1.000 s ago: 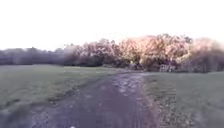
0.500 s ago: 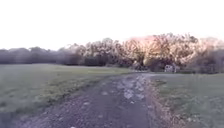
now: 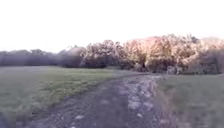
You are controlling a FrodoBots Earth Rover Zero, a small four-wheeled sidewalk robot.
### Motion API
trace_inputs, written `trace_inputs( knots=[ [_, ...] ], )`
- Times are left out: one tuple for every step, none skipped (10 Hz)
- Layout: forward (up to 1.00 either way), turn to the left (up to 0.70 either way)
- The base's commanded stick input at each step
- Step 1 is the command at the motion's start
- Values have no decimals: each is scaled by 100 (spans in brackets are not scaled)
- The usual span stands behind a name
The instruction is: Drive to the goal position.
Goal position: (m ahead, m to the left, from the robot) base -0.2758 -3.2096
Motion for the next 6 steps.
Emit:
trace_inputs(
  knots=[
    [70,-29],
    [70,-7],
    [70,0],
    [70,0],
    [70,0],
    [70,0]
  ],
)
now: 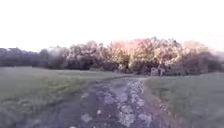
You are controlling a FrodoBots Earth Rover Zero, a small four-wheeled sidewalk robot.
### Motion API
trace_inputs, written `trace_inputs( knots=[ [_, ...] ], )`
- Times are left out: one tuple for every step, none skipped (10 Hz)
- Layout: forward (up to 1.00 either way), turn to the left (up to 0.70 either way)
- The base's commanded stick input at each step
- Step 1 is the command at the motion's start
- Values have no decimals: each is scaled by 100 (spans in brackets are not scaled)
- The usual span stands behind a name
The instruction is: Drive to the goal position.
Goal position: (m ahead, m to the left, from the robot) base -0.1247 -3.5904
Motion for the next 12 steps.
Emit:
trace_inputs(
  knots=[
    [70,0],
    [70,0],
    [70,0],
    [70,0],
    [70,0],
    [70,0],
    [0,0],
    [0,0],
    [0,0],
    [0,0],
    [0,0],
    [0,0]
  ],
)
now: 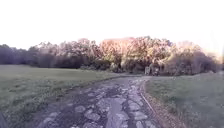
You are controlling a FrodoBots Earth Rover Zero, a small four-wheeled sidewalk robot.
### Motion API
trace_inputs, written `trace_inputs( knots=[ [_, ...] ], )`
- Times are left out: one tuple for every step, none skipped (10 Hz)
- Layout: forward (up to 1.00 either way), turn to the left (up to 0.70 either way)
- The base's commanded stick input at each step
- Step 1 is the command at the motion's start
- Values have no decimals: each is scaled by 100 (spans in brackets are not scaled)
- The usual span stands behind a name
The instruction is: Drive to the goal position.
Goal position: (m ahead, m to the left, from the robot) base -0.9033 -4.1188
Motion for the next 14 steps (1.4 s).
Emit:
trace_inputs(
  knots=[
    [0,0],
    [0,0],
    [0,0],
    [0,40],
    [0,70],
    [0,70],
    [0,70],
    [0,70],
    [0,70],
    [0,70],
    [0,70],
    [0,70],
    [0,70],
    [0,70]
  ],
)
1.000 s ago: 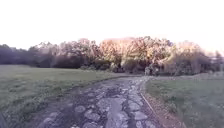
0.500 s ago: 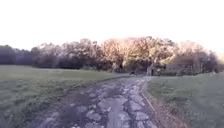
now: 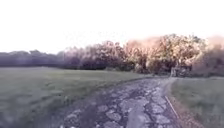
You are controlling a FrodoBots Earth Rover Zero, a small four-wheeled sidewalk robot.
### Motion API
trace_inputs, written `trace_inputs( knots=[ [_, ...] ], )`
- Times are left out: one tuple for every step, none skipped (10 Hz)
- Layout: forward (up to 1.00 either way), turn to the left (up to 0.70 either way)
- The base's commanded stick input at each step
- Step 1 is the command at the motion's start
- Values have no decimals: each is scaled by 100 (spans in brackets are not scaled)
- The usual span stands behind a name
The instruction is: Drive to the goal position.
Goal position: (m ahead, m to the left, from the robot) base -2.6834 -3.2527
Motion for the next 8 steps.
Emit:
trace_inputs(
  knots=[
    [0,70],
    [0,70],
    [0,70],
    [0,70],
    [0,70],
    [0,70],
    [0,70],
    [0,70]
  ],
)
